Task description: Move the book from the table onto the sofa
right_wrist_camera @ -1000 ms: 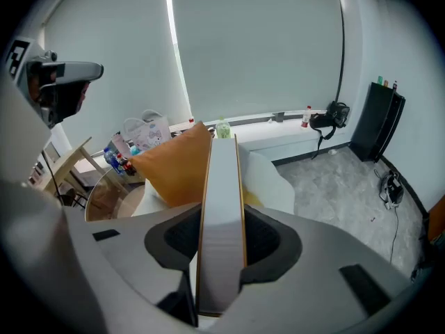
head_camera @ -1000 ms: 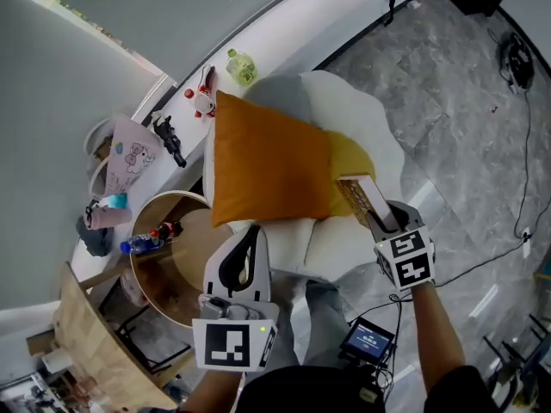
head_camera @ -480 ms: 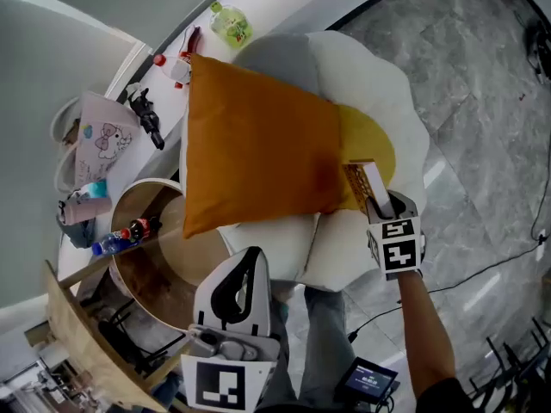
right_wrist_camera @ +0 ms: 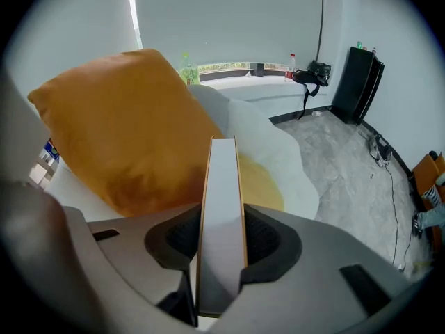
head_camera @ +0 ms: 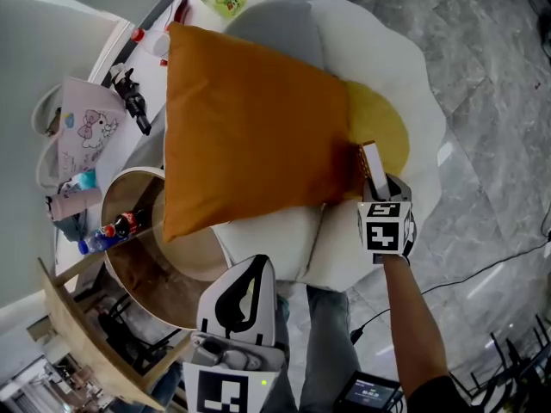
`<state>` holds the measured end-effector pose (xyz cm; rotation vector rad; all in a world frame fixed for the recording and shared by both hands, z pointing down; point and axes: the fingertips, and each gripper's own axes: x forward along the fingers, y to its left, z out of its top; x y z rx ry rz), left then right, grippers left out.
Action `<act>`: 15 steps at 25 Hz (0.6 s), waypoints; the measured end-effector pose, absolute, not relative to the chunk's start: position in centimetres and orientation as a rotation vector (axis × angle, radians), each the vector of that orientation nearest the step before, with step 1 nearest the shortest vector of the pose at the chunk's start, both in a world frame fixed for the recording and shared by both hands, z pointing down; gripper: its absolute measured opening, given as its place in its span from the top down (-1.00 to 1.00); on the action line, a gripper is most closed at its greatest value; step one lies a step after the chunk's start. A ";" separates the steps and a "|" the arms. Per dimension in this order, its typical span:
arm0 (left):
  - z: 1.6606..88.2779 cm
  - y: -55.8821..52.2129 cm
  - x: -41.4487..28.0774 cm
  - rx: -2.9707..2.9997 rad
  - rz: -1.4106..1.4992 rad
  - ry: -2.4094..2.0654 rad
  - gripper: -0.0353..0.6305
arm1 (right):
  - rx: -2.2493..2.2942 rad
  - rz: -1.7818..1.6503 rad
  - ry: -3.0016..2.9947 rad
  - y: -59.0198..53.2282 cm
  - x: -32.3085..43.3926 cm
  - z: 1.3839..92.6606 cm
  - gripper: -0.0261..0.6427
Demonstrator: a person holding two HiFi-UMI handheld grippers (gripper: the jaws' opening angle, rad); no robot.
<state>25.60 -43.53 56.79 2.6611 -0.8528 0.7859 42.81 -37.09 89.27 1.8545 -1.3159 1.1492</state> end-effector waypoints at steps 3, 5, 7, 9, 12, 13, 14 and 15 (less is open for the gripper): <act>57.0 -43.4 25.6 2.657 0.795 -0.846 0.87 | 1.866 1.180 -1.305 -37.7 42.1 89.1 0.48; 57.3 -43.4 25.7 2.654 0.801 -0.841 0.87 | 1.876 1.205 -1.304 -37.8 41.7 88.9 0.48; 57.6 -43.3 25.7 2.650 0.807 -0.836 0.87 | 1.855 1.217 -1.311 -37.6 41.2 89.1 0.48; 57.9 -43.3 25.7 2.646 0.812 -0.831 0.87 | 1.811 1.238 -1.323 -37.3 40.7 89.4 0.46; 58.5 -43.2 25.7 2.638 0.821 -0.825 0.87 | 1.799 1.264 -1.345 -37.1 40.7 89.1 0.45; 58.7 -43.2 25.7 2.635 0.824 -0.822 0.87 | 1.807 1.265 -1.354 -37.2 40.9 88.8 0.44; 58.9 -43.1 25.7 2.632 0.827 -0.820 0.87 | 1.815 1.263 -1.364 -37.3 41.0 88.5 0.44; 59.0 -43.1 25.7 2.630 0.830 -0.818 0.87 | 1.820 1.259 -1.374 -37.5 41.1 88.2 0.44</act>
